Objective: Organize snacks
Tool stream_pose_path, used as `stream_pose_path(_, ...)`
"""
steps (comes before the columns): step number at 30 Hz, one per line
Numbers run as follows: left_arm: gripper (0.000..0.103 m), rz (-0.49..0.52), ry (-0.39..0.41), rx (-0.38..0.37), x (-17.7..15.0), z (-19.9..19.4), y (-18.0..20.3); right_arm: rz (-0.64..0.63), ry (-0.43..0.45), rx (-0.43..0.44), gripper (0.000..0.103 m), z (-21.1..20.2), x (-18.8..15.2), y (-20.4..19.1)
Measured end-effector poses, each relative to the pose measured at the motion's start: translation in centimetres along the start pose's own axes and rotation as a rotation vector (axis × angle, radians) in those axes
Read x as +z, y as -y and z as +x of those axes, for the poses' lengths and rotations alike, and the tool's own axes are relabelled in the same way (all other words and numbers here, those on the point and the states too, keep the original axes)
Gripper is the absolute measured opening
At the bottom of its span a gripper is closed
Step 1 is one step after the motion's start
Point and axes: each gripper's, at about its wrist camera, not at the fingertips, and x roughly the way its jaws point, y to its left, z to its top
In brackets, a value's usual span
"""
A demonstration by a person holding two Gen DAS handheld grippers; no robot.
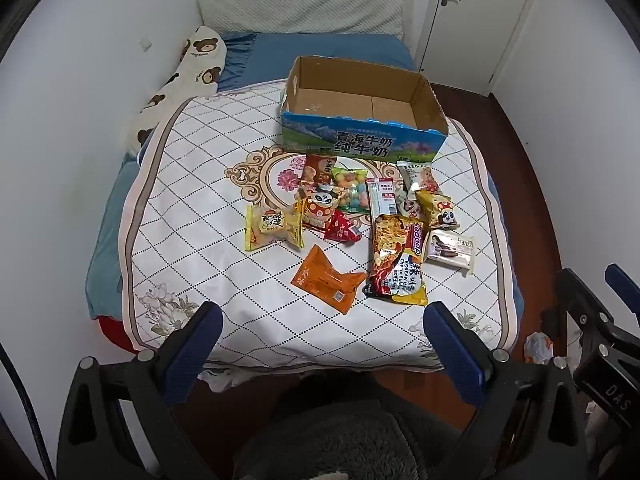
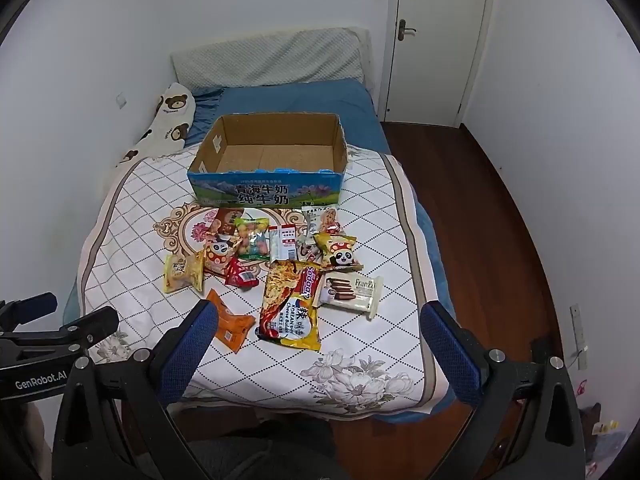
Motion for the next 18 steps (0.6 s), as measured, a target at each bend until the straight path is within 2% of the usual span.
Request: stream_pose_path(18,0.103,0.008,0.017,0.010,0.71,-0.51,0.44,-0.003,0.003,-0.012,0.103,0.15,0.15,-0.08)
